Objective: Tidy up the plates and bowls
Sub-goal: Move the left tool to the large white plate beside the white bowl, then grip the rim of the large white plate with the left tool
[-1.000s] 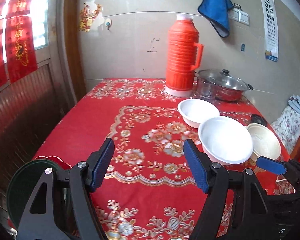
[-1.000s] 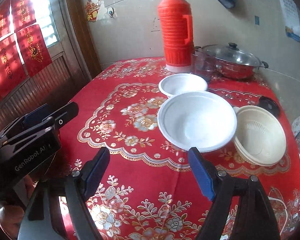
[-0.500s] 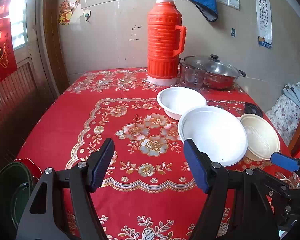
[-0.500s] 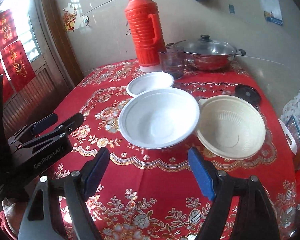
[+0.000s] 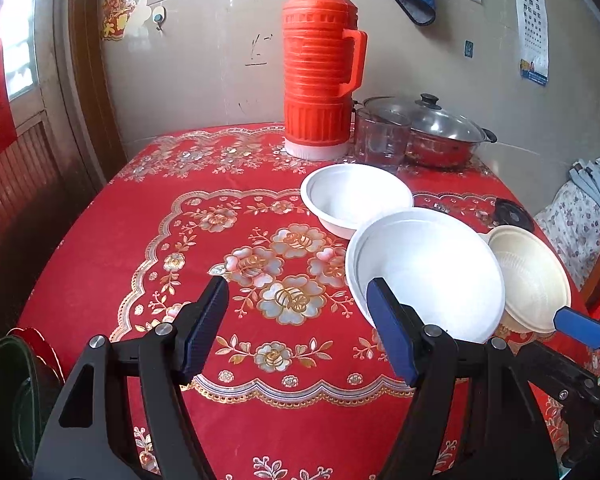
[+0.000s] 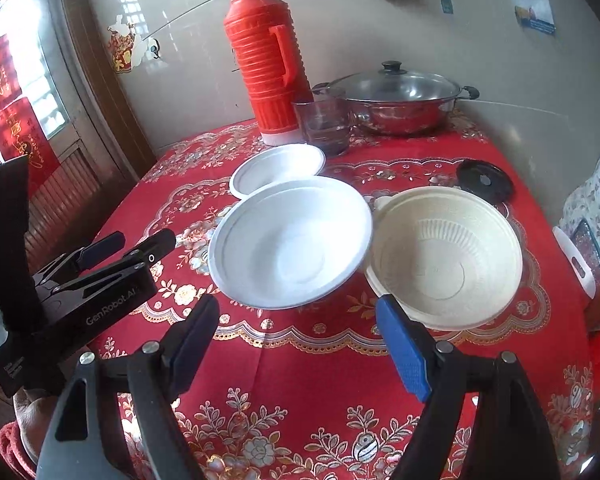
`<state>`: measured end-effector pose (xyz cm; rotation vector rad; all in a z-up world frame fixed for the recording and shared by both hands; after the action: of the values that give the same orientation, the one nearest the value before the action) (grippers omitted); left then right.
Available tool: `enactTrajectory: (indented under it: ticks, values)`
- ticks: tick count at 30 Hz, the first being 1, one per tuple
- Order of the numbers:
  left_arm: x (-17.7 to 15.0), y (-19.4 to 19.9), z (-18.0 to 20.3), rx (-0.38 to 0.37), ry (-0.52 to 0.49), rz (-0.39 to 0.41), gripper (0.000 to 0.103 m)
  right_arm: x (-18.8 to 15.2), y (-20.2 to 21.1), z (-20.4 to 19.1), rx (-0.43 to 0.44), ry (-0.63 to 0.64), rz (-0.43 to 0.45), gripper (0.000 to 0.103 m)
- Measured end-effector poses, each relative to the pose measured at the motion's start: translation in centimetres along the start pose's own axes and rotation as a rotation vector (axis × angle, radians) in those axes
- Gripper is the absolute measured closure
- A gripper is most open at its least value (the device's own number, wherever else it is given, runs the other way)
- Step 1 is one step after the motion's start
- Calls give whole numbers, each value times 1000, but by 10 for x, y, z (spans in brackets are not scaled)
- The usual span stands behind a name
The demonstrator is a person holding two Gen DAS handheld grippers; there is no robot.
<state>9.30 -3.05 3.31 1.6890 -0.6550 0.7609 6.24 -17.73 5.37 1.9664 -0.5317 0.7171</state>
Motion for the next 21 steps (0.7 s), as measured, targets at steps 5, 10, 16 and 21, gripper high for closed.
enactTrajectory:
  ticks: [5, 10, 16, 21]
  values:
    - [3, -8, 4, 5, -10, -9, 31, 7, -3, 5, -2, -1, -1, 22]
    - [7, -18, 6, 6, -6, -27, 31, 15, -6, 11, 0, -1, -7, 22]
    - [11, -27, 13, 6, -16, -47, 31, 30, -10, 19, 31, -18, -9, 22]
    - [11, -36, 19, -11, -17, -82, 31, 45, -12, 25, 73, -37, -13, 22]
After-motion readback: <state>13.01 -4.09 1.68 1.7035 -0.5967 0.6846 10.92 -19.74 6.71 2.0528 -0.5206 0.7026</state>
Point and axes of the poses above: each gripper's, at about its wrist camera, not at the fingertips, and y roughly against the way its jaws point, z to its right, x to its top, the point moved 10 cm from there along -y, roughly the way its jaws point, and after that the axes turned 15 degrees about x, right-handed, at the moved point
